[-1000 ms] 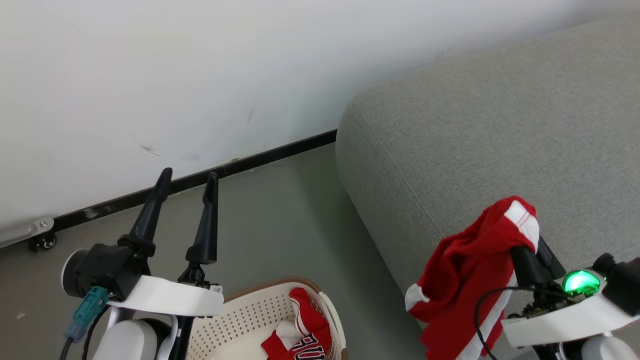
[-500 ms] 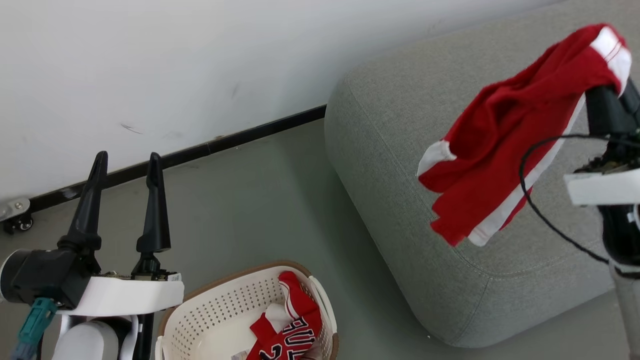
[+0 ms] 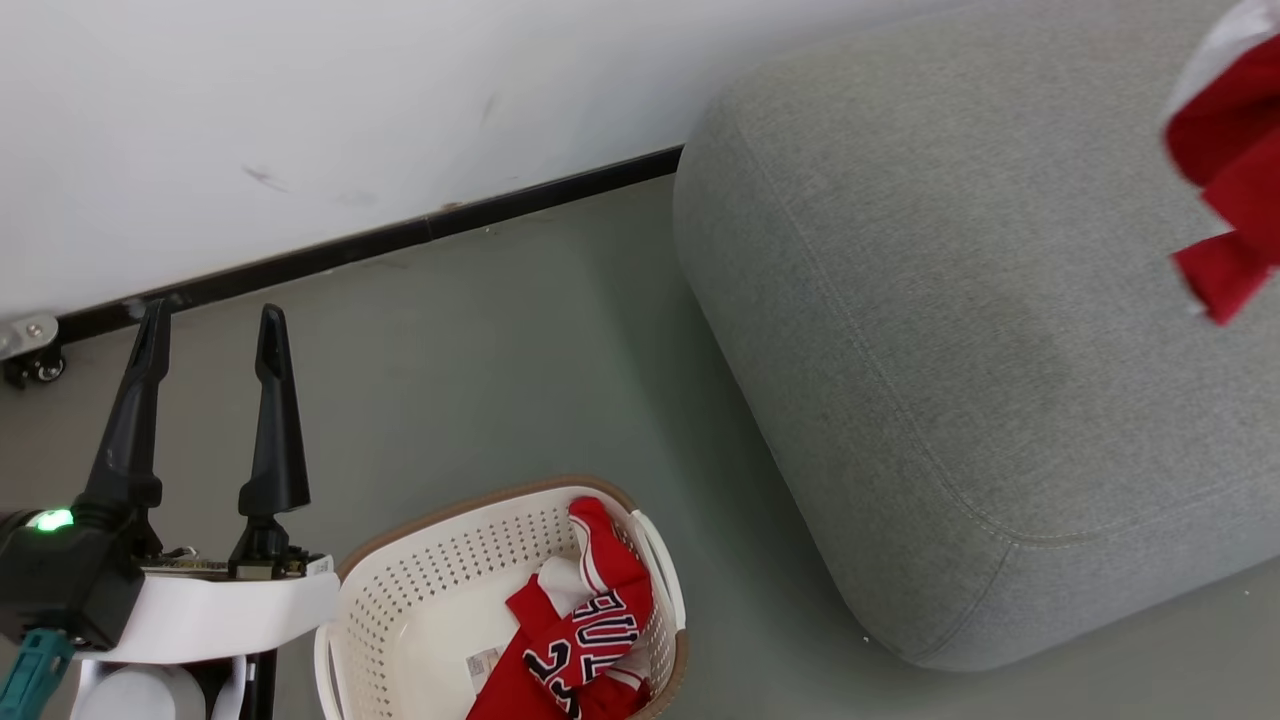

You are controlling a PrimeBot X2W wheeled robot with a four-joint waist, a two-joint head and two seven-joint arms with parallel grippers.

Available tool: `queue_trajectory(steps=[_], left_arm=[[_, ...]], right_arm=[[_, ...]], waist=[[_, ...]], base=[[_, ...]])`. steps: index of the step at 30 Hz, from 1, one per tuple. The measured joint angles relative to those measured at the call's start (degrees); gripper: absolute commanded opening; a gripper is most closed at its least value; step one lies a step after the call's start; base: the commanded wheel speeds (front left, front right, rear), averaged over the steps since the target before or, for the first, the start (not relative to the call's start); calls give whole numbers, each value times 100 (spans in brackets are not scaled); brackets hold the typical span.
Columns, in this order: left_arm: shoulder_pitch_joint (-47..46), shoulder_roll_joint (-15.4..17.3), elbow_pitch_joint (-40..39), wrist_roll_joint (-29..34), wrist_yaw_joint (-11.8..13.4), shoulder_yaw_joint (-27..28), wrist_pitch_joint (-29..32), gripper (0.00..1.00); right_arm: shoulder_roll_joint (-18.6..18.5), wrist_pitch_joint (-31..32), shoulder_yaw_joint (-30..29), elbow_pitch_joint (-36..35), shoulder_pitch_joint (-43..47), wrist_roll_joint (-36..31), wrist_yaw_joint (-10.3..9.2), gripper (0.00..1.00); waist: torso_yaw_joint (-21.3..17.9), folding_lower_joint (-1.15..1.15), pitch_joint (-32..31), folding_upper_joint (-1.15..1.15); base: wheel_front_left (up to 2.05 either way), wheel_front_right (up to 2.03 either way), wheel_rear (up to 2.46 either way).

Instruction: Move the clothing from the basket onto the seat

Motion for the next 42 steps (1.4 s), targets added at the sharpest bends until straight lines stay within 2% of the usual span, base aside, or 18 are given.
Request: queue_trajectory(steps=[5,19,22,32,42], left_arm=[[4,8,-174,14,14,40,-1,100],[59,147,-532,-4,5,31,1,100],[58,193,-555,55,-34,-16,26,100],[-34,234,-633,54,-137,-164,180,100],[-304,300,-789,96,-247,-269,260,100]], right_arm=[[-415,169,-157,565,-490,-461,0,0],[-904,174,-822,1524,-1473,-1181,0,0],[-1062,146,-755,1711,-1504,-1486,0,0],[-901,-47,-1040,2152,-1642,-1731,0,0],[-1026,-398,-1473,2469,-1973,-2058,0,0]], waist=[[150,0,141,0],[633,0,603,0],[734,0,709,0],[1002,0,1051,0],[1222,0,1485,0]], base=[[0,0,0],[0,0,0],[0,0,0],[0,0,0],[0,0,0]])
